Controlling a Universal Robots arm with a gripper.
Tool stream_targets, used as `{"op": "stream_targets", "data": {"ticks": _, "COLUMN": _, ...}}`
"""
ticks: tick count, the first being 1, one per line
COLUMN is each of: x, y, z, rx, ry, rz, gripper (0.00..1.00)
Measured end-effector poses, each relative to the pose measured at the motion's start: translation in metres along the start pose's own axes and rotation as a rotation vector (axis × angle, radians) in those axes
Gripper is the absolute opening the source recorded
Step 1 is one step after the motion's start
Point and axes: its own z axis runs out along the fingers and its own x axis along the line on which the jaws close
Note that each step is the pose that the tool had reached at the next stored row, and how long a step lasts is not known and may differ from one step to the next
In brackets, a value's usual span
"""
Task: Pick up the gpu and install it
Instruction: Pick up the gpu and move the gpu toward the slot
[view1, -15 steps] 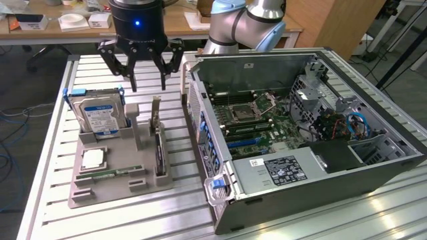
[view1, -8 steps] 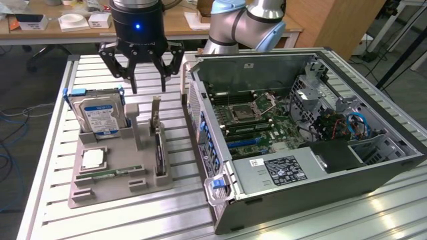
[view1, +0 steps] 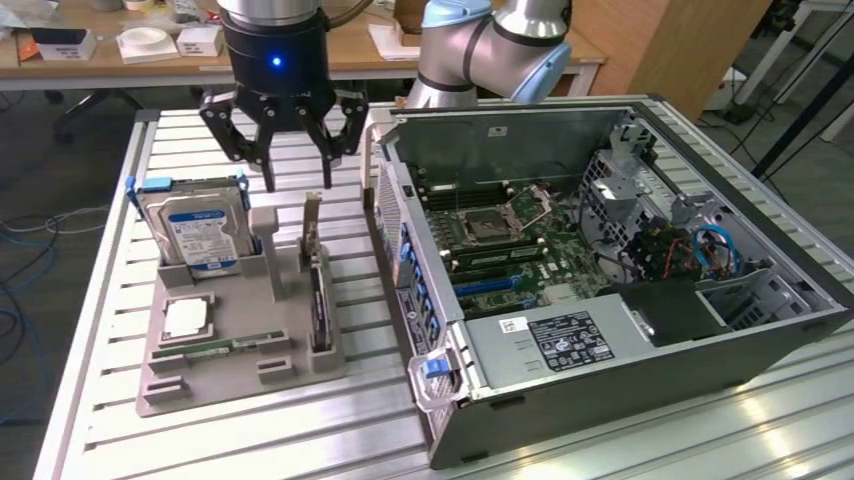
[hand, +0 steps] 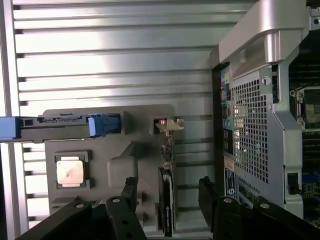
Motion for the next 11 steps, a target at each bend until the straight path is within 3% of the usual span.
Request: {"op": "stream_targets", "data": {"ticks": 11, "x": -0.0002, "y": -0.0046, "z": 0.0055, "rx": 0.0003, "ry": 0.0000, "rz": 0.000, "gripper": 0.61}}
